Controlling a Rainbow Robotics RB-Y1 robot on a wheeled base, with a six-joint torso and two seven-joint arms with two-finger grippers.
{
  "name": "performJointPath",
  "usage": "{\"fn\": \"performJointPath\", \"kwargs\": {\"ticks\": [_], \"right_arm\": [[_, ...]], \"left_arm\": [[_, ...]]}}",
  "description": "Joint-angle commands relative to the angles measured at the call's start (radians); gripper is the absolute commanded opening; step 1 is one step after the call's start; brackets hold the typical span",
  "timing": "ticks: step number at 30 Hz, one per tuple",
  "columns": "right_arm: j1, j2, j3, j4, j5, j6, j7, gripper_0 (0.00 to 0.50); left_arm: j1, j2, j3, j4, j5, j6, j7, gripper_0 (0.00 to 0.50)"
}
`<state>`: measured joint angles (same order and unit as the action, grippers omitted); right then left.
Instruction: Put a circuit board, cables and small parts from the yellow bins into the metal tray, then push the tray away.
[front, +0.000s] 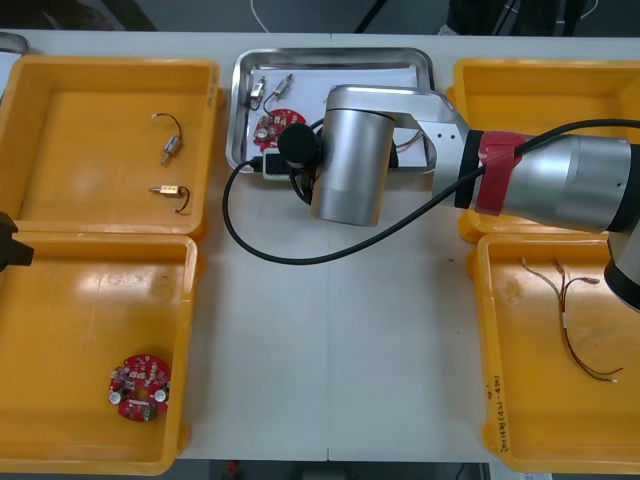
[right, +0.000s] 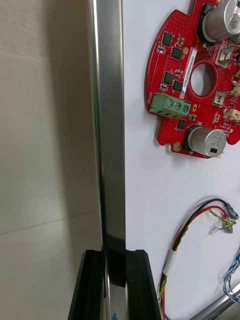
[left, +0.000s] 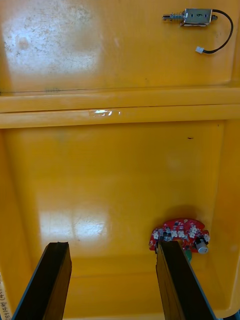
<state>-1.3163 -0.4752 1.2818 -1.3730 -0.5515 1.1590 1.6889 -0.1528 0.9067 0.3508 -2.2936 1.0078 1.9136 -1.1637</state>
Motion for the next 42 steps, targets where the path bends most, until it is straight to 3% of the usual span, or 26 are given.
{"fn": "performJointPath", "kwargs": {"ticks": [1, 10, 42], "right_arm": [[-0.064, 0.004, 0.002, 0.048, 0.008, -0.038, 0.058, 0.000], [-0.075, 0.041, 0.002, 0.132, 0.007, -0.071, 0.069, 0.000], [-0.075, 0.058, 0.002, 0.143, -0.007, -0.073, 0.103, 0.000]], "left_arm": [[0.016, 0.046, 0.030, -0.029, 0.008, 0.006, -0.024, 0.500], [0.016, 0.046, 0.030, -0.029, 0.008, 0.006, -0.024, 0.500], [0.016, 0.046, 0.030, -0.029, 0.008, 0.006, -0.024, 0.500]]}}
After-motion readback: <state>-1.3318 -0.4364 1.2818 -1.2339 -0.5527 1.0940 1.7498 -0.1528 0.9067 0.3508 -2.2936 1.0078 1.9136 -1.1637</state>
